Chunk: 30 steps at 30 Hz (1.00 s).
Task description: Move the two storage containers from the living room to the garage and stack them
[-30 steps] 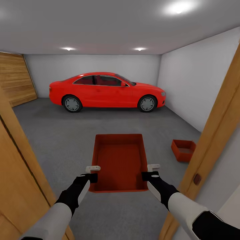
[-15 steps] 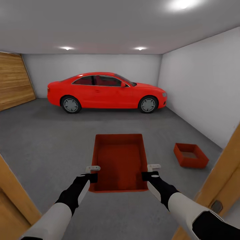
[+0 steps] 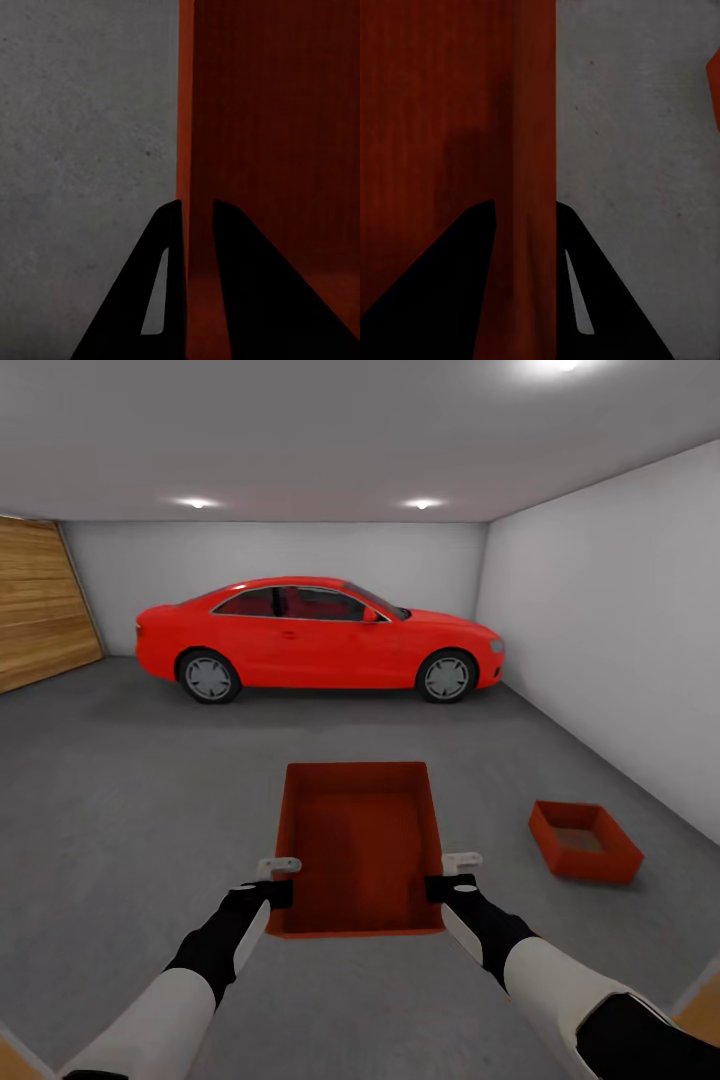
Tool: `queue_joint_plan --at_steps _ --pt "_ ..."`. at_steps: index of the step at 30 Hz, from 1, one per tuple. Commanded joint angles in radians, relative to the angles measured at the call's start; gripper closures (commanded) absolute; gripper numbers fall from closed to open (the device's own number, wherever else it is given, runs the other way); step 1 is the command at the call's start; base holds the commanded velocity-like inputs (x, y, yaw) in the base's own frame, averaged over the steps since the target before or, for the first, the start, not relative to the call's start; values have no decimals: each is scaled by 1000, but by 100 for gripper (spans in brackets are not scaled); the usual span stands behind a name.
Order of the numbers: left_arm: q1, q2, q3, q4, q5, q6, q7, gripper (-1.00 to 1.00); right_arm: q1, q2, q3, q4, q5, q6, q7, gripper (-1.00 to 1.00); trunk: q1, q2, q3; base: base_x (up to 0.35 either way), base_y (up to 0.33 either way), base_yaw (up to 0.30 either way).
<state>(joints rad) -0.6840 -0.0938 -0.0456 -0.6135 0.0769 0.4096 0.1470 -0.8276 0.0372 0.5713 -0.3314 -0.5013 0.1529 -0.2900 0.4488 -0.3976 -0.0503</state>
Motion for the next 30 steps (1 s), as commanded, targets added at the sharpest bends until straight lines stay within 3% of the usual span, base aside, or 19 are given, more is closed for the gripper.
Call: queue_joint_plan --at_steps 1,30 --pt "-2 2 -4 -3 25 3 10 100 -1 -23 22 46 -13 5 -8 100 1 -2 -2 322 0 0" --pt "-2 2 -5 -3 27 5 9 100 -1 -23 22 46 -13 5 -8 100 1 -2 -2 322 0 0"
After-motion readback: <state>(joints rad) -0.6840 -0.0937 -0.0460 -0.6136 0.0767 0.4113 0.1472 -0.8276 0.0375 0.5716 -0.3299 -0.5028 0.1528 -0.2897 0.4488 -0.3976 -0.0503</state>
